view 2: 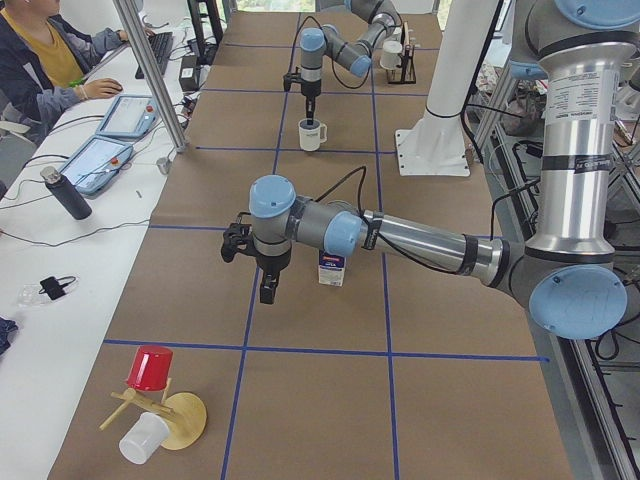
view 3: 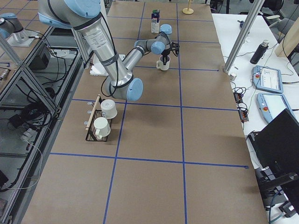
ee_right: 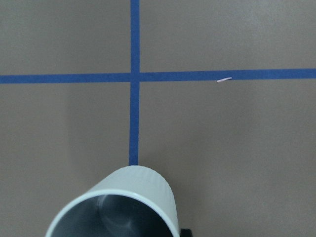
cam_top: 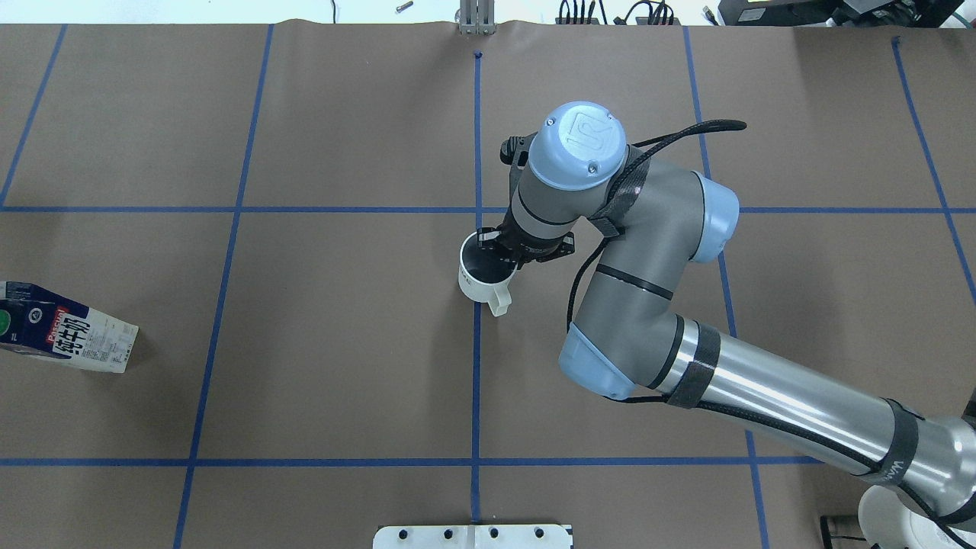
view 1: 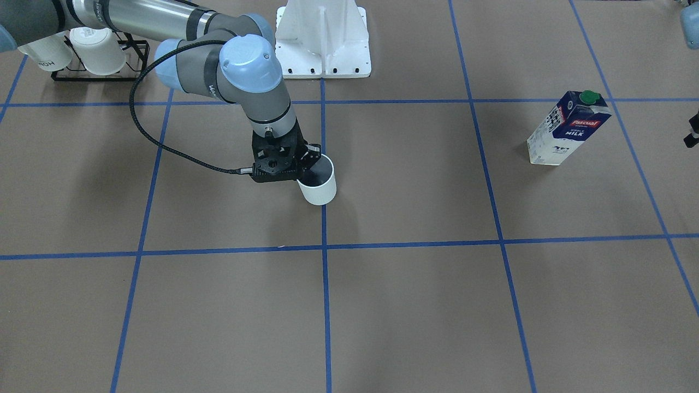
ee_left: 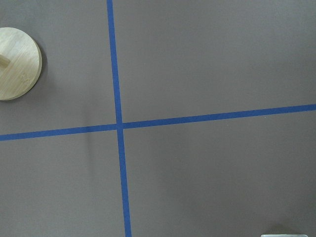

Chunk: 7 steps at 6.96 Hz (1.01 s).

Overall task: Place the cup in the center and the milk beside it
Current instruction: 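Carry the white mug with the right gripper to the table center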

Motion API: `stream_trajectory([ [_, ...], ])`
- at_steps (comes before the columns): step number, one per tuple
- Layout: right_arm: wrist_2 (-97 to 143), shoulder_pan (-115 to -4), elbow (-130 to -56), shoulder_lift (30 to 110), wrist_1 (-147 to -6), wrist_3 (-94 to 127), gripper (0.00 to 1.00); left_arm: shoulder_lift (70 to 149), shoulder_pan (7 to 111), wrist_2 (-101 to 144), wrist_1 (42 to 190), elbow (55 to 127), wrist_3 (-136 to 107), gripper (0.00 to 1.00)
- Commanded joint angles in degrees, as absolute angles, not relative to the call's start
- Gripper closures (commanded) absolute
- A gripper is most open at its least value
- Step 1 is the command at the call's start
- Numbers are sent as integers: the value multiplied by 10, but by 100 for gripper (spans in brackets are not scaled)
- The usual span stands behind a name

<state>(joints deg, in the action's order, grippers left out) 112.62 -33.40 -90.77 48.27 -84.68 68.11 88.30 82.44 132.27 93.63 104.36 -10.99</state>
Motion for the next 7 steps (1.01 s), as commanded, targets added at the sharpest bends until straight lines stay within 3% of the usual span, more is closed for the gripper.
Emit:
stream_trajectory([
  [1,1126,-333,-898,476,-846,684,100,883,824,1323,936,1043,-110,2],
  [2,1126,-332,-879,460,-845,696,85,883,824,1323,936,1043,-110,2],
  [3,1116,-327,-872,450,-843,709,1,884,824,1324,936,1042,-110,2],
  [7,1126,-352,-930,458,-866,700,0,883,824,1324,938,1046,-111,2],
])
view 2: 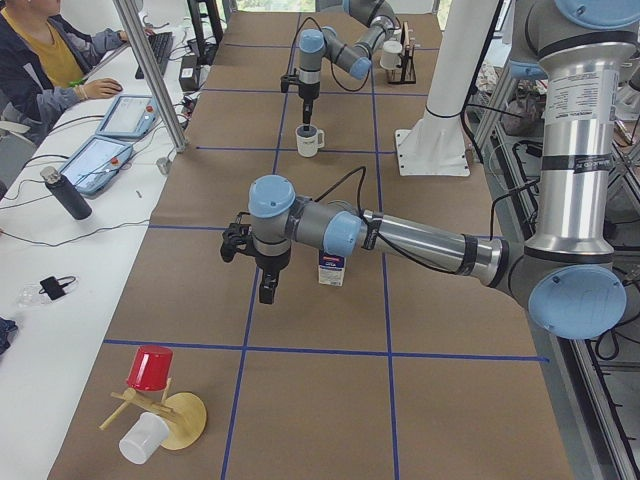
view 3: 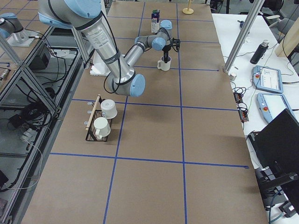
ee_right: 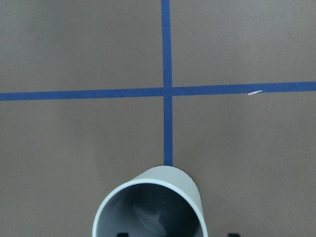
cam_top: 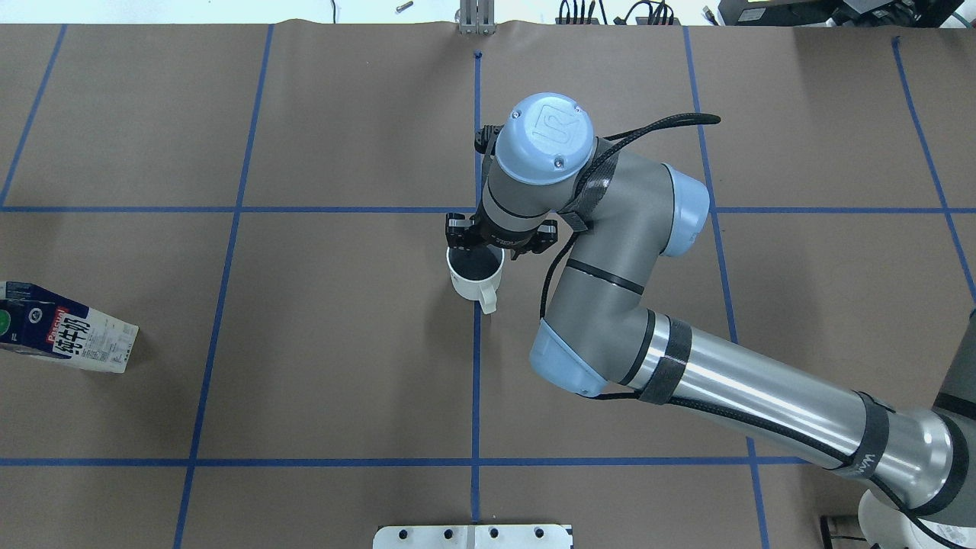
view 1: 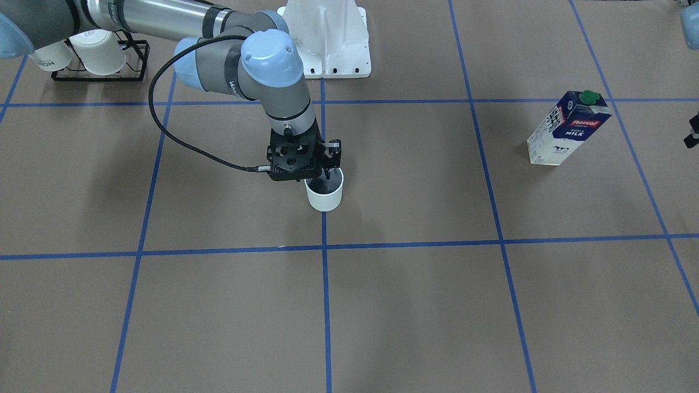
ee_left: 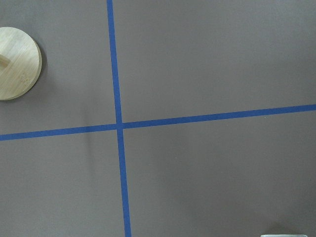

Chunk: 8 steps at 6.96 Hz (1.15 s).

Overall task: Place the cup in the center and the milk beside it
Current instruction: 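Release the mug and withdraw the right gripper toward its side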

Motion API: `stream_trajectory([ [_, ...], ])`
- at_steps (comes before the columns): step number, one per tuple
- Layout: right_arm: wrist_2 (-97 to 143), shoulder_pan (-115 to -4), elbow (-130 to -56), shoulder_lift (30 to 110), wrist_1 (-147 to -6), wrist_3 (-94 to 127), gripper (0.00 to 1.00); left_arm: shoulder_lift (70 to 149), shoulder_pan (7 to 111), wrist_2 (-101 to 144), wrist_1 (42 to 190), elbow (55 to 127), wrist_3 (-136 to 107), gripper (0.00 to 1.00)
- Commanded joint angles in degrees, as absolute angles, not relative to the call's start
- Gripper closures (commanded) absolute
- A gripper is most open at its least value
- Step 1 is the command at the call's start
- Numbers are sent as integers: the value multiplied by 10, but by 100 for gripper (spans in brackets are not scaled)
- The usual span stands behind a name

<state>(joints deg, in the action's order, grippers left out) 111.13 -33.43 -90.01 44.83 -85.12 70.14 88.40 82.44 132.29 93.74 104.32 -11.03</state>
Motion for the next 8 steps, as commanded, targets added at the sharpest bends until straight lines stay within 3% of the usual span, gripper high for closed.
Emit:
stream_trajectory([
  [1,1143,-375,-979,494,-881,697,0,889,823,1324,944,1058,-159,1],
  [5,1194,-456,-1052,616,-879,601,0,867,740,1323,985,1156,-444,1],
  [8,1191,-458,-1051,628,-877,594,0,812,651,1316,987,1247,-440,2],
])
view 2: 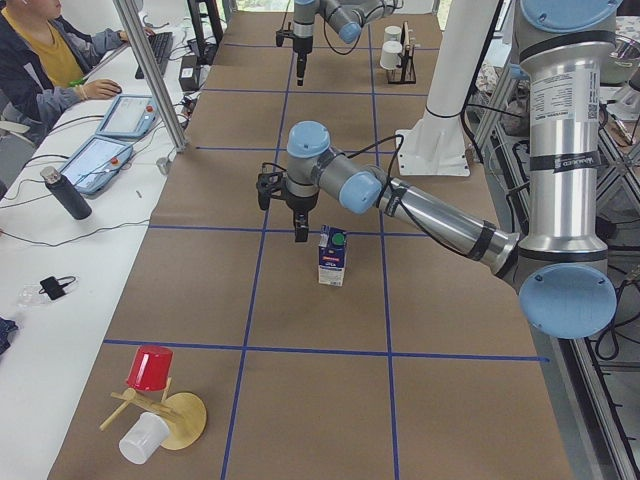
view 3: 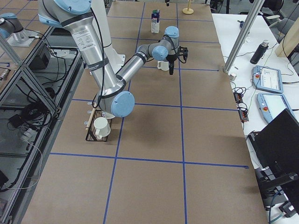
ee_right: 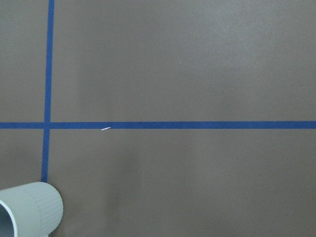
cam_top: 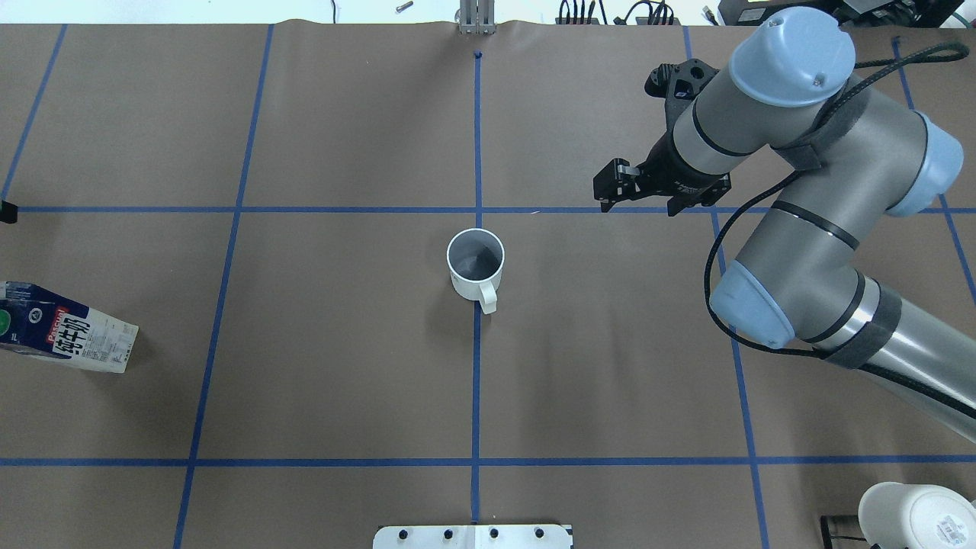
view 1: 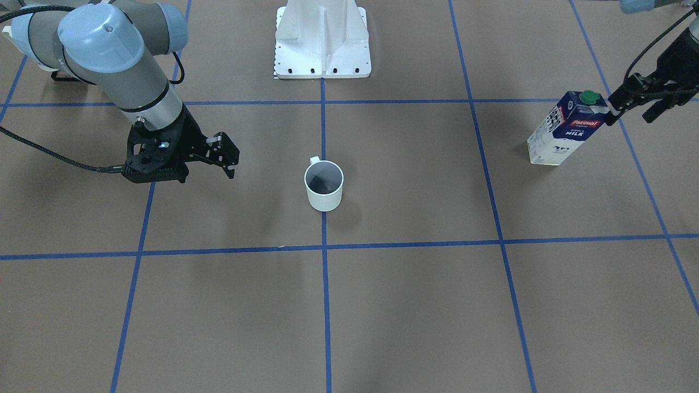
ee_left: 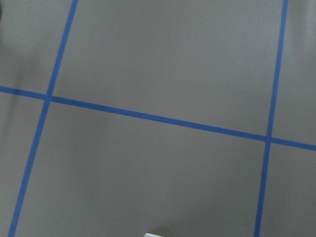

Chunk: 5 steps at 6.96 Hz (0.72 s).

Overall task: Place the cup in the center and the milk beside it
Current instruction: 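Release the mug and withdraw the right gripper toward its side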

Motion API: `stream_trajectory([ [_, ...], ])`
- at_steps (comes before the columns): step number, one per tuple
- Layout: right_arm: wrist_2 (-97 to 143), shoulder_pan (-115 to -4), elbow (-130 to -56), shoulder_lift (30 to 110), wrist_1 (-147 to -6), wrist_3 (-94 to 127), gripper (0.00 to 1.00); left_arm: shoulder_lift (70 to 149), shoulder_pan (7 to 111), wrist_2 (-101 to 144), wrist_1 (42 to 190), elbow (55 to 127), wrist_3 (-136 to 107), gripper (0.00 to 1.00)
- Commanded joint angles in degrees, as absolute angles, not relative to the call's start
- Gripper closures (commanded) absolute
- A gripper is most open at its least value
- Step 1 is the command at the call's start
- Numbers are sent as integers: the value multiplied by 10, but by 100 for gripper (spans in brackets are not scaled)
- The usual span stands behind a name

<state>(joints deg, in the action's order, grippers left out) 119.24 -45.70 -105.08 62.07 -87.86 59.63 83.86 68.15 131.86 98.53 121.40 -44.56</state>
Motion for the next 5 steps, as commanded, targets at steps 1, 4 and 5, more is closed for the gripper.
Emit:
stream_trajectory([
  [1,1190,-458,-1051,637,-875,593,0,807,633,1304,986,1262,-415,2],
  [4,1190,-458,-1051,645,-874,592,0,778,624,1247,984,1264,-293,2],
  [5,1192,-466,-1051,656,-873,565,0,770,626,1248,984,1260,-281,2],
])
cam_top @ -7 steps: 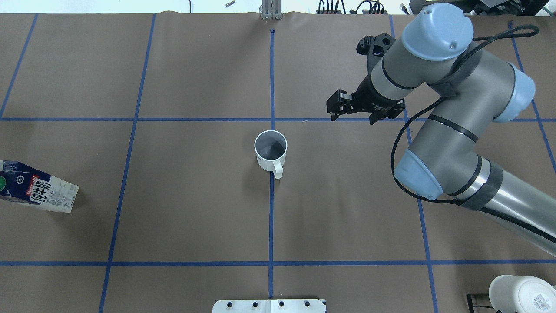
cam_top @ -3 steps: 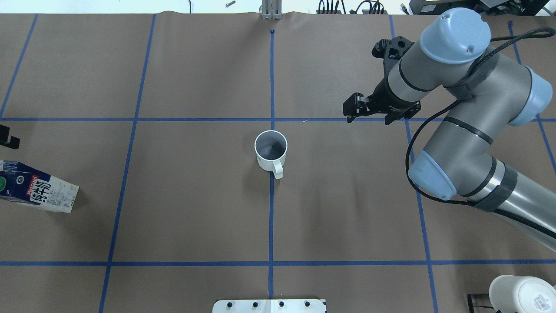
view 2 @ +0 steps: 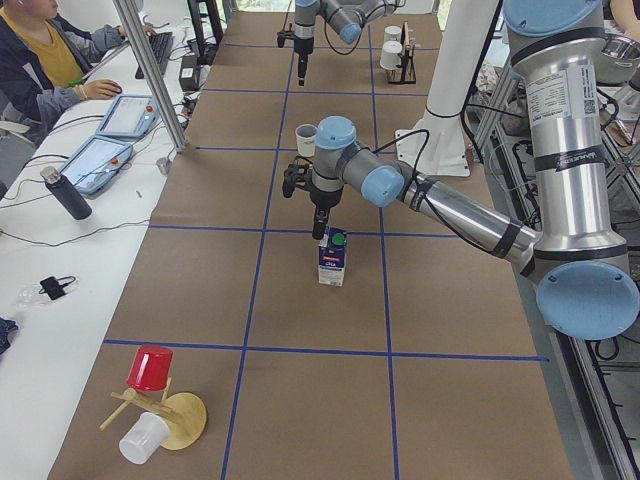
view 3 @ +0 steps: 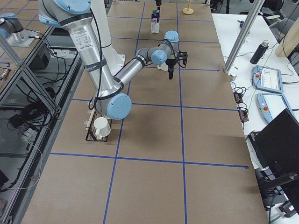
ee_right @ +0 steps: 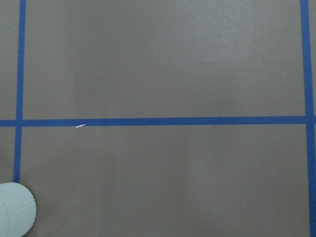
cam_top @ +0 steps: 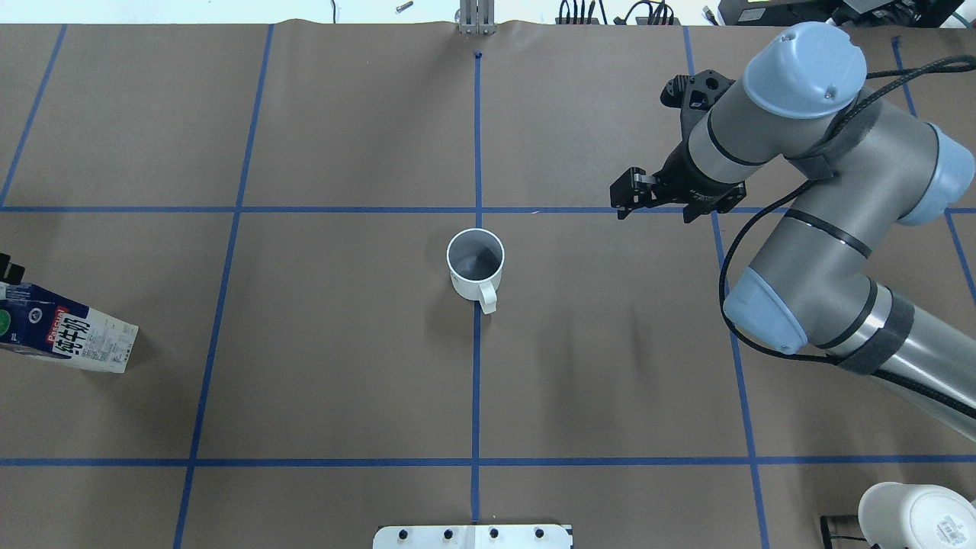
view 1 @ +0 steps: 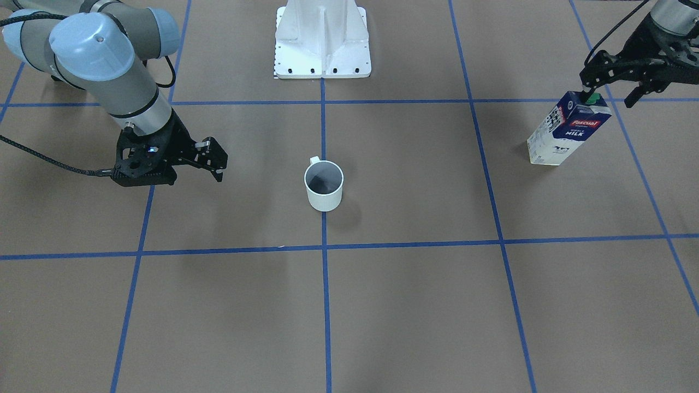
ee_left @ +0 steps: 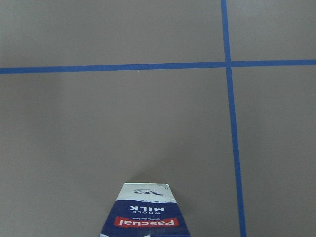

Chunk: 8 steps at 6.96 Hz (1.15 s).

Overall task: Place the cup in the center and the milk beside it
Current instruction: 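Release the mug and withdraw the right gripper toward its side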

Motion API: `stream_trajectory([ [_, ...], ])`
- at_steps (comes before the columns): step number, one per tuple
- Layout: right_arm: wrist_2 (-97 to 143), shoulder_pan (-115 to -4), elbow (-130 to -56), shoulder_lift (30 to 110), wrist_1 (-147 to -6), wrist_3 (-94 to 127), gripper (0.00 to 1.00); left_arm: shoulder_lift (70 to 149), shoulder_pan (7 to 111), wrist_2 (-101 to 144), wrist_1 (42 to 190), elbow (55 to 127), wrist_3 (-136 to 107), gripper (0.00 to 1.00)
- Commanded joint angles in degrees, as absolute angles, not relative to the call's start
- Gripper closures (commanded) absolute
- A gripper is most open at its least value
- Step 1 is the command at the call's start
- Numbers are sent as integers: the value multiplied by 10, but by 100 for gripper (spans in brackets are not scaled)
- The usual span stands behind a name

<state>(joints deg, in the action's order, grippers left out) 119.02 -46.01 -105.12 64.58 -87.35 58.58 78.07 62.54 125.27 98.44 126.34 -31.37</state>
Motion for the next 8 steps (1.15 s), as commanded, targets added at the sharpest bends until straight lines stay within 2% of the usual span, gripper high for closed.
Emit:
stream_trajectory([
  [1,1194,-483,-1053,678,-872,518,0,774,618,1250,986,1249,-286,2],
  [3,1200,-513,-1064,722,-872,454,0,782,618,1261,993,1245,-292,2],
  [8,1201,-514,-1063,729,-872,451,0,800,617,1279,991,1219,-351,2],
])
